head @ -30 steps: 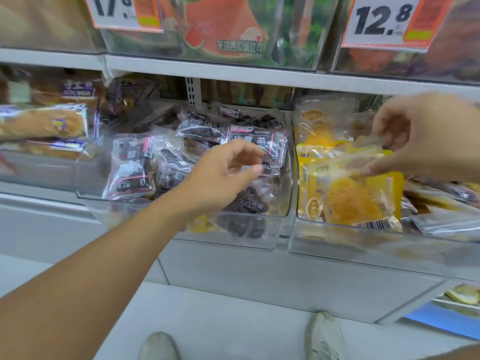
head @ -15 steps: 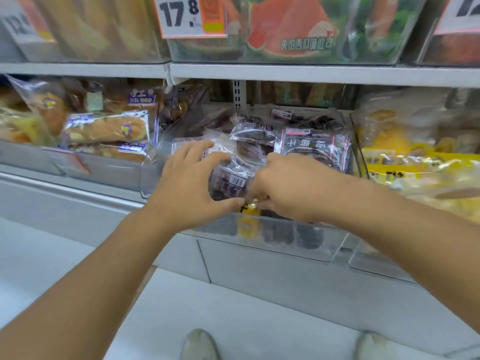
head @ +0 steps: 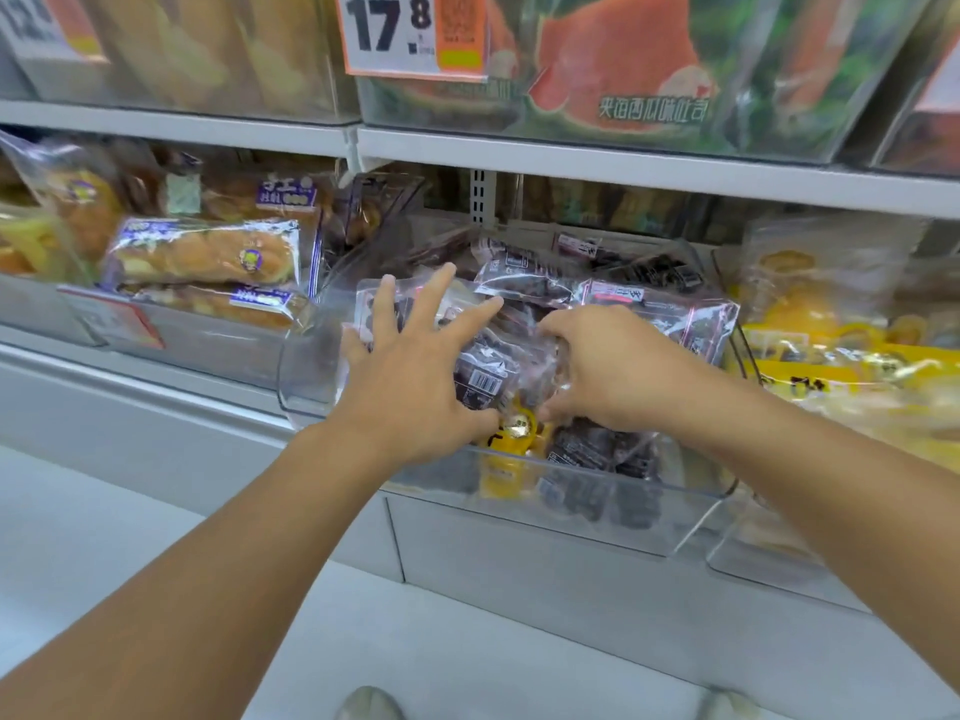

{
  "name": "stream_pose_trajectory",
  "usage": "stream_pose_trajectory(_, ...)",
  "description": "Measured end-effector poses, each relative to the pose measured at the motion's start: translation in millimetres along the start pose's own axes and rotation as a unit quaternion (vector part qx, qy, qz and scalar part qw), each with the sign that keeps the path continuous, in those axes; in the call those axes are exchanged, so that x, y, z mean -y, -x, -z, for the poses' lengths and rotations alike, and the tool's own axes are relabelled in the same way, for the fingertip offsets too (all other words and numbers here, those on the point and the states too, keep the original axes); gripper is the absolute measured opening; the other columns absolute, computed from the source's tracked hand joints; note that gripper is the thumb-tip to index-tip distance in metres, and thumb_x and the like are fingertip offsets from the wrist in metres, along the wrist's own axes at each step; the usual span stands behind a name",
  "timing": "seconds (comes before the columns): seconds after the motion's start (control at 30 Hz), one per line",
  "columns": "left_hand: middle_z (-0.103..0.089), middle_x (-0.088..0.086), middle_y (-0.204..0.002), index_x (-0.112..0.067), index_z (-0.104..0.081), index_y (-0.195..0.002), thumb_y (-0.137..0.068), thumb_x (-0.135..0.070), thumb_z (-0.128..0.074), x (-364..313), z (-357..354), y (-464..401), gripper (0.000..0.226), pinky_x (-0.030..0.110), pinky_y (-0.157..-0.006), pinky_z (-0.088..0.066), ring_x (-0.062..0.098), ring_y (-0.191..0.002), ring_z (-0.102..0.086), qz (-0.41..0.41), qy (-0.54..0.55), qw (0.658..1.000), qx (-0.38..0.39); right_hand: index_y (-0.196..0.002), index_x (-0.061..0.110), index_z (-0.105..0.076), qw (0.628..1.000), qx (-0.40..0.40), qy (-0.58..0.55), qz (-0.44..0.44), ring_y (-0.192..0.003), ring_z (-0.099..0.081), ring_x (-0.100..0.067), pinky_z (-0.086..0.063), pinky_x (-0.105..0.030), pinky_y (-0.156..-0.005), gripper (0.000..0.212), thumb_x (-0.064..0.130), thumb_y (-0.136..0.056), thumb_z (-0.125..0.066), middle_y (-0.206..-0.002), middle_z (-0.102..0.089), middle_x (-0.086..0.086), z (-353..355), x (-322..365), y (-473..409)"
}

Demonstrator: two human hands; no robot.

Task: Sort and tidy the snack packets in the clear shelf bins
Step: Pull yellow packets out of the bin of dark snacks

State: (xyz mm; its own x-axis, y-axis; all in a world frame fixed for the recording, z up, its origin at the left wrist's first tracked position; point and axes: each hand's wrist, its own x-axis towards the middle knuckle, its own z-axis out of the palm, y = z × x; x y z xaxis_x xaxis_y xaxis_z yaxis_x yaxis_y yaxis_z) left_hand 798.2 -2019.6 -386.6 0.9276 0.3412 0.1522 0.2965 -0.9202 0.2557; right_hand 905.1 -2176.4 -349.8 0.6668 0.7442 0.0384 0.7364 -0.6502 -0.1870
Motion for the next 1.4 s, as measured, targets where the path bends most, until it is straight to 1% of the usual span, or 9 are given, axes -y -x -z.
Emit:
stream_pose_trajectory(0.2,-0.018,-0.010,-0.150,-0.043,-0.053,-0.101,-0.056,-0.074,-0.078,-1,8,4,0.060,0.071,-0.107,-0.027,0.031,-0.149,-0.006,-0.049,-0.002,0.998,-0.034,-0.086,0.024,-0.077,0.994,0.051,-0.096,0.011,-0.044,-0.050,0.002,-0.035,-0.011,-0.043,0.017,0.012,-0.076,-0.082,-0.046,-0.055,0.016,11,-5,-7)
stream_pose_trajectory(0.37,-0.028,-0.011,-0.122,-0.034,-0.047,-0.073,-0.046,-0.081,-0.057,12,10,8,0.056,0.054,-0.095,-0.042,0.019,-0.120,-0.029,-0.079,0.068,0.991,-0.087,-0.098,0.010,-0.069,1.000,-0.007,-0.024,0.016,-0.075,-0.064,-0.020,-0.056,-0.038,-0.068,0.031,0.033,-0.080,-0.077,-0.080,-0.069,-0.007,-1,-8,-5)
stream_pose_trajectory(0.6,-0.032,-0.014,-0.124,-0.028,-0.046,-0.068,-0.049,-0.069,-0.069,21,6,8,0.051,0.050,-0.091,-0.045,0.017,-0.117,-0.036,-0.104,0.088,0.985,-0.107,-0.074,0.009,-0.068,0.995,-0.072,-0.070,-0.008,-0.062,-0.065,-0.026,-0.056,-0.037,-0.071,0.031,0.033,-0.093,-0.069,-0.064,-0.066,-0.008,-1,0,-13)
stream_pose_trajectory(0.87,-0.040,-0.006,-0.145,-0.029,-0.048,-0.067,-0.050,-0.069,-0.082,23,8,11,0.056,0.048,-0.106,-0.041,0.019,-0.135,-0.038,-0.083,0.136,0.982,-0.098,-0.083,0.022,-0.048,0.986,-0.165,-0.022,0.009,-0.071,-0.059,-0.025,-0.050,-0.039,-0.064,0.019,0.026,-0.101,-0.049,-0.076,-0.060,-0.001,20,4,17)
stream_pose_trajectory(1.03,-0.046,-0.012,-0.136,-0.032,-0.060,-0.067,-0.049,-0.074,-0.079,25,18,17,0.050,0.037,-0.098,-0.046,0.008,-0.124,-0.049,-0.074,0.182,0.977,-0.081,-0.099,0.021,-0.070,0.997,-0.050,-0.025,0.046,-0.072,-0.065,-0.021,-0.056,-0.039,-0.072,0.022,0.011,-0.088,-0.055,-0.077,-0.066,0.001,25,18,-5)
stream_pose_trajectory(1.1,-0.046,-0.013,-0.142,-0.031,-0.067,-0.076,-0.056,-0.065,-0.084,30,23,21,0.043,0.027,-0.096,-0.042,0.004,-0.123,-0.049,-0.074,0.169,0.981,-0.056,-0.083,0.014,-0.066,0.998,-0.046,0.005,0.050,-0.073,-0.061,-0.027,-0.054,-0.039,-0.069,0.007,0.017,-0.085,-0.059,-0.069,-0.059,-0.004,23,32,-21)
stream_pose_trajectory(1.17,-0.045,-0.013,-0.146,-0.033,-0.070,-0.083,-0.061,-0.058,-0.086,33,27,24,0.038,0.023,-0.096,-0.038,0.004,-0.126,-0.048,-0.077,0.152,0.985,-0.043,-0.067,0.015,-0.048,0.997,-0.043,0.025,0.051,-0.070,-0.055,-0.030,-0.042,-0.034,-0.058,0.028,0.027,-0.086,-0.065,-0.065,-0.047,-0.005,23,46,-37)
stream_pose_trajectory(1.33,-0.046,-0.016,-0.141,-0.038,-0.070,-0.089,-0.067,-0.058,-0.084,35,27,26,0.033,0.026,-0.097,-0.041,0.004,-0.123,-0.049,-0.089,0.138,0.986,-0.030,-0.125,0.019,-0.057,0.992,-0.001,0.112,0.064,-0.103,-0.062,-0.032,-0.051,-0.037,-0.077,0.048,0.040,-0.085,-0.073,-0.115,-0.064,-0.006,17,66,-70)
stream_pose_trajectory(1.4,-0.045,-0.017,-0.137,-0.036,-0.072,-0.093,-0.069,-0.057,-0.083,36,26,25,0.034,0.022,-0.096,-0.040,0.004,-0.122,-0.048,-0.090,0.141,0.986,-0.023,-0.123,0.017,-0.057,0.992,-0.009,0.115,0.048,-0.093,-0.065,-0.030,-0.049,-0.037,-0.072,0.052,0.043,-0.083,-0.077,-0.104,-0.065,-0.007,15,68,-78)
